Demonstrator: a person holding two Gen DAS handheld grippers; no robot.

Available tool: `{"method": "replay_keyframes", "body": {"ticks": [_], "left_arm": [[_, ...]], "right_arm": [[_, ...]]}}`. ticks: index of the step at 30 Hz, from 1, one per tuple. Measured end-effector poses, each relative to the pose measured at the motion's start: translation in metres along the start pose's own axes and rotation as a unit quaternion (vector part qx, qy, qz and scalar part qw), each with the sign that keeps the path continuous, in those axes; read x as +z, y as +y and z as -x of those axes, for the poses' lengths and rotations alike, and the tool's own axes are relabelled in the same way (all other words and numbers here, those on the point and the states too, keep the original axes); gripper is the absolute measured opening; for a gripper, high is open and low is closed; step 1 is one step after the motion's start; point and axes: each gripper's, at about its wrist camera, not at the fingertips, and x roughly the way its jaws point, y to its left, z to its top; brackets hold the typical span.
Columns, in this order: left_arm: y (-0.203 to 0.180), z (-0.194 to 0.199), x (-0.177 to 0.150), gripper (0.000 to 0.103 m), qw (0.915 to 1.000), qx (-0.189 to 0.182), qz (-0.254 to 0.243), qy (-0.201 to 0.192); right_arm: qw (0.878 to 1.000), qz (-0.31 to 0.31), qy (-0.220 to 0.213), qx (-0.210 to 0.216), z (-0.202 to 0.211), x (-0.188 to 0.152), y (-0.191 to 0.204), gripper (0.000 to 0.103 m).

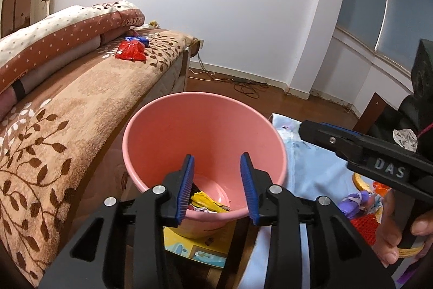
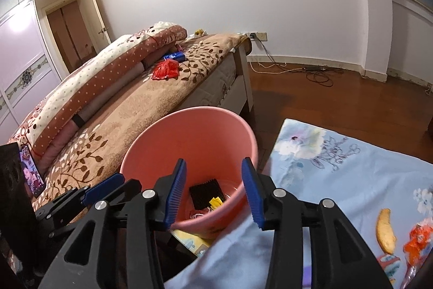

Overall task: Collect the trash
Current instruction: 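Move both open grippers back toward the remaining trash on the table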

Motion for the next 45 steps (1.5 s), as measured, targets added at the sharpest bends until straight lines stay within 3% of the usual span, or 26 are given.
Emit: {"method": "replay_keyframes", "body": {"ticks": [20,45], "left_arm": [[-0.051,0.026,-0.011,0.036,0.9972,-0.052,-0.054,-0.002],[-0.105,0.035,-0.038,0.036,0.9886,-0.105,-0.100,0.039]], "right_arm": [[0.999,-0.005,-0.029,-0.038,0.091,-0.050,-0.032,0.044],[0.992,-0.073,-0.029,-0.099,0.147,-0.110,-0.098,0.046]]}}
